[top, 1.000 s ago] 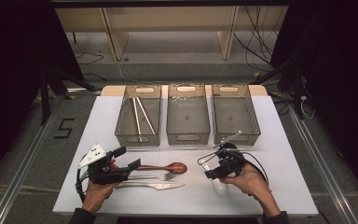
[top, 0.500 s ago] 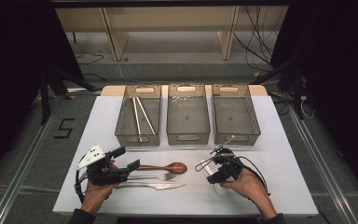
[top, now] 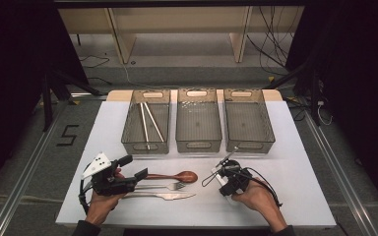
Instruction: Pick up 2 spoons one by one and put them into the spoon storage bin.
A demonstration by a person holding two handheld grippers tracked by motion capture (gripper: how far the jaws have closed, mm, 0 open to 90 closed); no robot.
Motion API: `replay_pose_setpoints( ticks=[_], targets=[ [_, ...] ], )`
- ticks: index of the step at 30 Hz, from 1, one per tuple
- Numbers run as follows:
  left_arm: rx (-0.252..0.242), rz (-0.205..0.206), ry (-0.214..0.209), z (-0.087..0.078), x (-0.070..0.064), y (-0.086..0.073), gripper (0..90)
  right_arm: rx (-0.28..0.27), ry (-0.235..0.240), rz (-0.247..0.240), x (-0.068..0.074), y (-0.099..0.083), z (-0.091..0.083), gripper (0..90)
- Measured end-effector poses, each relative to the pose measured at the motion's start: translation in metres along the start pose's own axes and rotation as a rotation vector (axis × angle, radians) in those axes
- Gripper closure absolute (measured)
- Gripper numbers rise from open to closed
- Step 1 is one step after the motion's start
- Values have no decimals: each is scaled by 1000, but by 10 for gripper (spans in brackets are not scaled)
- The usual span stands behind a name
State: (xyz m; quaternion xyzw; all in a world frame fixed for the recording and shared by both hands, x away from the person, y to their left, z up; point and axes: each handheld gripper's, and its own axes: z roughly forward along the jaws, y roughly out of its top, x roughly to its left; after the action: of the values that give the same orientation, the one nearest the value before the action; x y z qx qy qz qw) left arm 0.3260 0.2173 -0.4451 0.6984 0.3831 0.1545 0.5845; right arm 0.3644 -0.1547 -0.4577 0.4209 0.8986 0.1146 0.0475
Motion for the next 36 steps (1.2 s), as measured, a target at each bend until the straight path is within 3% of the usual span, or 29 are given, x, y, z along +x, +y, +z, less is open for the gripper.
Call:
replay_pose_setpoints(
  ticks=[11, 18, 29, 36],
  targets=[
    [-1, 0, 0, 0, 0, 0, 163, 13, -9, -1, -1, 1, -1, 626],
    [-1, 0, 0, 0, -1, 0, 163, 7, 43, 21, -12, 1, -2, 694],
    [-1, 3, -1, 0, -1, 0, 163, 42, 20, 1, -8, 9, 0, 720],
    [-1, 1, 2, 0, 0, 0, 162, 34, 56, 6, -11, 8, -2, 741]
  ],
)
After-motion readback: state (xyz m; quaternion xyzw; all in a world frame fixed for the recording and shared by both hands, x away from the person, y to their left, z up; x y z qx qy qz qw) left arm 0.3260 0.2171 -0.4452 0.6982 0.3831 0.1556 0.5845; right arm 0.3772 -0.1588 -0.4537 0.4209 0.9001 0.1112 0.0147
